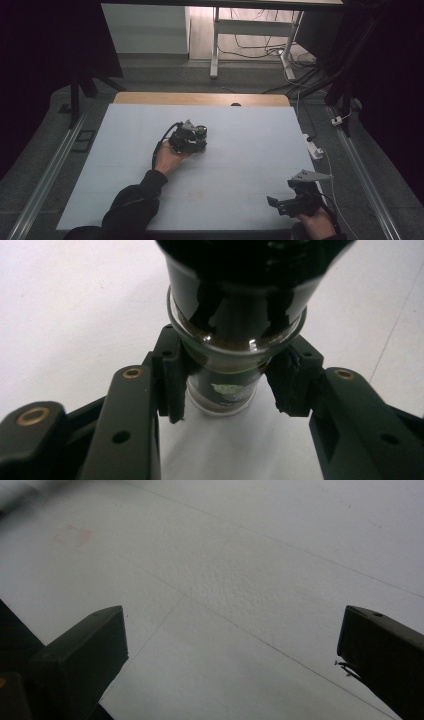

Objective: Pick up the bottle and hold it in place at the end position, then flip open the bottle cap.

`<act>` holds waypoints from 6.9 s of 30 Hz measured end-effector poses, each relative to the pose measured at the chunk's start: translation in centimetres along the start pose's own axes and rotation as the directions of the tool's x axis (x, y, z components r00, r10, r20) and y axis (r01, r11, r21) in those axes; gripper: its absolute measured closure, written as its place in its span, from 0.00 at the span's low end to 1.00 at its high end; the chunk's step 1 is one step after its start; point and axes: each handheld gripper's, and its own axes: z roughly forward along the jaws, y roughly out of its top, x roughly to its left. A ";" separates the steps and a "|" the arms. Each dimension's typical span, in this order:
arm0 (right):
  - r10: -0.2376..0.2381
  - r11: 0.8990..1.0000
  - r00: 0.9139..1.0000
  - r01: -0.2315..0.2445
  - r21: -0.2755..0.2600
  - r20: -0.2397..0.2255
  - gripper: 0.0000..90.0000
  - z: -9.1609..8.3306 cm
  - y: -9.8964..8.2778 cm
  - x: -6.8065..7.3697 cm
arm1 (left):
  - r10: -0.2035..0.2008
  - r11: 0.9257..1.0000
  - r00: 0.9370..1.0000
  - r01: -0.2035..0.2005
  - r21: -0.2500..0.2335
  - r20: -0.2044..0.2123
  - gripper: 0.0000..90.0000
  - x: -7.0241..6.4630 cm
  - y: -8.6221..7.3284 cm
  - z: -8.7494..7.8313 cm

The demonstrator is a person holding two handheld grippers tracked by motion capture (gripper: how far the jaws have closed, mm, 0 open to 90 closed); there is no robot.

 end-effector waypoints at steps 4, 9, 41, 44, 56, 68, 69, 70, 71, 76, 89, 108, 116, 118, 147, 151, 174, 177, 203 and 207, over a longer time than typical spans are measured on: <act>0.000 1.000 1.000 0.000 0.001 -0.001 0.00 0.0 0.0 0.0 | 0.018 1.000 1.000 -0.018 -0.001 -0.014 0.60 -0.2 -0.1 0.0; -0.001 1.000 1.000 0.001 0.001 -0.001 0.00 0.0 0.0 0.0 | 0.011 1.000 1.000 -0.011 -0.006 -0.025 0.60 -0.5 -0.2 0.0; -0.015 0.997 0.999 0.012 -0.070 -0.051 0.00 -0.3 0.6 0.4 | 0.005 1.000 1.000 -0.005 -0.004 -0.022 0.60 -0.4 -0.2 0.1; -0.040 0.997 0.998 0.036 -0.070 -0.049 0.00 -0.1 0.9 0.8 | 0.005 1.000 1.000 -0.005 -0.001 -0.021 0.60 -0.4 -0.2 0.0; -0.122 0.988 0.990 0.113 -0.102 -0.077 0.00 1.0 2.8 2.3 | 0.003 1.000 1.000 -0.003 -0.004 -0.025 0.60 -0.5 -0.3 0.1; -0.149 0.984 0.982 0.135 -0.120 -0.119 0.00 2.1 4.1 3.0 | 0.003 1.000 1.000 -0.003 -0.003 -0.023 0.60 -0.4 -0.3 0.1; -0.148 0.984 0.981 0.134 -0.119 -0.122 0.00 2.2 4.2 3.1 | 0.002 1.000 1.000 -0.002 -0.005 -0.024 0.60 -0.4 -0.3 0.1; -0.151 0.983 0.981 0.136 -0.121 -0.123 0.00 2.3 4.3 3.1 | 0.002 1.000 1.000 -0.002 -0.004 -0.025 0.60 -0.4 -0.3 0.1; -0.151 0.983 0.980 0.136 -0.121 -0.127 0.00 2.4 4.4 3.1 | 0.002 1.000 1.000 -0.002 -0.003 -0.024 0.60 -0.4 -0.3 0.1; -0.160 0.980 0.976 0.140 -0.142 -0.149 0.00 2.8 5.2 3.4 | 0.001 1.000 1.000 -0.001 -0.004 -0.024 0.60 -0.4 -0.3 0.1; -0.165 0.981 0.975 0.146 -0.126 -0.150 0.00 4.8 6.9 4.0 | 0.000 1.000 1.000 0.000 -0.002 -0.019 0.60 -0.3 -0.3 0.1; -0.219 0.972 0.963 0.200 -0.125 -0.160 0.00 7.9 9.7 5.3 | 0.014 1.000 1.000 -0.015 -0.020 -0.022 0.60 -0.4 -0.5 0.2; -0.217 0.973 0.963 0.200 -0.119 -0.161 0.00 9.3 11.0 5.3 | 0.017 1.000 1.000 -0.018 -0.021 -0.023 0.60 -0.4 -0.6 0.2; -0.216 0.973 0.963 0.199 -0.117 -0.159 0.00 9.7 11.3 5.3 | 0.018 1.000 1.000 -0.018 -0.021 -0.022 0.60 -0.4 -0.6 0.2; -0.227 0.972 0.965 0.217 -0.090 -0.134 0.00 15.6 15.1 5.6 | 0.021 1.000 1.000 -0.022 -0.021 -0.018 0.60 -0.3 -0.6 0.2; -0.233 0.971 0.964 0.225 -0.079 -0.125 0.00 16.3 15.3 5.8 | 0.020 1.000 1.000 -0.020 -0.022 -0.018 0.60 -0.3 -0.6 0.2; -0.273 0.960 0.944 0.256 -0.110 -0.187 0.82 16.4 16.7 5.8 | 0.020 1.000 1.000 -0.020 -0.023 -0.019 0.60 -0.3 -0.6 0.2; -0.284 0.958 0.938 0.268 -0.106 -0.197 0.92 16.6 16.9 5.9 | 0.023 1.000 1.000 -0.023 -0.021 -0.019 0.60 -0.3 -0.6 0.2; -0.269 0.961 0.941 0.249 -0.117 -0.205 1.00 17.3 18.5 6.2 | 0.020 0.999 1.000 -0.021 -0.027 -0.019 0.60 -0.3 -0.7 0.2; -0.266 0.962 0.942 0.245 -0.122 -0.205 1.00 17.3 18.7 6.2 | 0.026 0.999 1.000 -0.026 -0.024 -0.016 0.60 -0.2 -0.7 0.2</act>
